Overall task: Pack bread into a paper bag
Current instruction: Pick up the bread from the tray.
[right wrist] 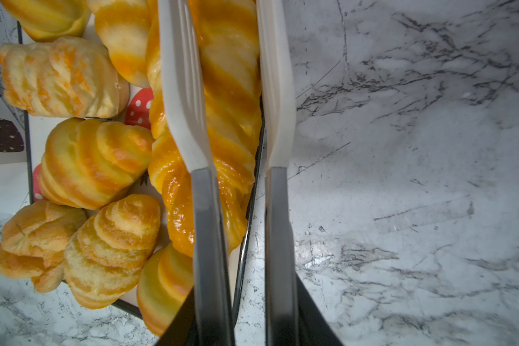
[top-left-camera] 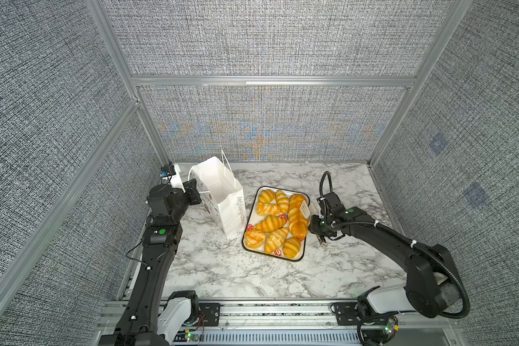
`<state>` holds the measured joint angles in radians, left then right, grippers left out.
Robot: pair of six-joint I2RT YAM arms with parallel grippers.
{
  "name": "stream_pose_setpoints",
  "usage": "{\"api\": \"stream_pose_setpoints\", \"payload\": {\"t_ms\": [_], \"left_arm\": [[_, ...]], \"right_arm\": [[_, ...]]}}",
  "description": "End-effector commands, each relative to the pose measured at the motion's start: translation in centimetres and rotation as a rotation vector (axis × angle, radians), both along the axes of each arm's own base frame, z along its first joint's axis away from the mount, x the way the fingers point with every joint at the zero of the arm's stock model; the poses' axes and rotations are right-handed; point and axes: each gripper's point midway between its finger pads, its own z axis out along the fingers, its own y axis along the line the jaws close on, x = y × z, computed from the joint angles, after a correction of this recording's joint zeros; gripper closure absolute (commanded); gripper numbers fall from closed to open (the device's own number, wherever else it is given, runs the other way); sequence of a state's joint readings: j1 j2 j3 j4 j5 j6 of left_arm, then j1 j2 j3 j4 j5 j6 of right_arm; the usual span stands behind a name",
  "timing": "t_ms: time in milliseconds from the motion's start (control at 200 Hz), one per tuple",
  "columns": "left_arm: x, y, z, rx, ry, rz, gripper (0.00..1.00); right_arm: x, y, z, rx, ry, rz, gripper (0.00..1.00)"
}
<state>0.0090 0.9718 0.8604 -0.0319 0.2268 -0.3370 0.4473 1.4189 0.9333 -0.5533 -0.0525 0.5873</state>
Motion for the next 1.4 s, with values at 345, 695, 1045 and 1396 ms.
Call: {"api": "stream_pose_setpoints", "payload": {"t_ms": [345, 695, 1045, 1396], "left_arm": [[0.1, 0.0, 0.4, 0.005, -0.019, -0.002, 1.0], [0.1, 0.0, 0.3, 0.006, -0.018, 0.001, 1.0], [0.1, 0.1, 0.4, 0.005, -0.017, 0.006, 1.0], [0.1, 0.2, 0.3, 0.004, -0.014, 0.009, 1.0]], "right_arm": [[0.4, -0.2, 1.4, 0.006, -0.052, -0.014, 0.76], [0.4, -0.5, 3.1, 0.012, -0.092, -0.021, 0.77], [0.4, -0.7, 6.0, 0.022, -0.154, -0.019, 0.78], [0.3, -0.4, 10.3, 0.077, -0.247, 0.004, 0.79]]}}
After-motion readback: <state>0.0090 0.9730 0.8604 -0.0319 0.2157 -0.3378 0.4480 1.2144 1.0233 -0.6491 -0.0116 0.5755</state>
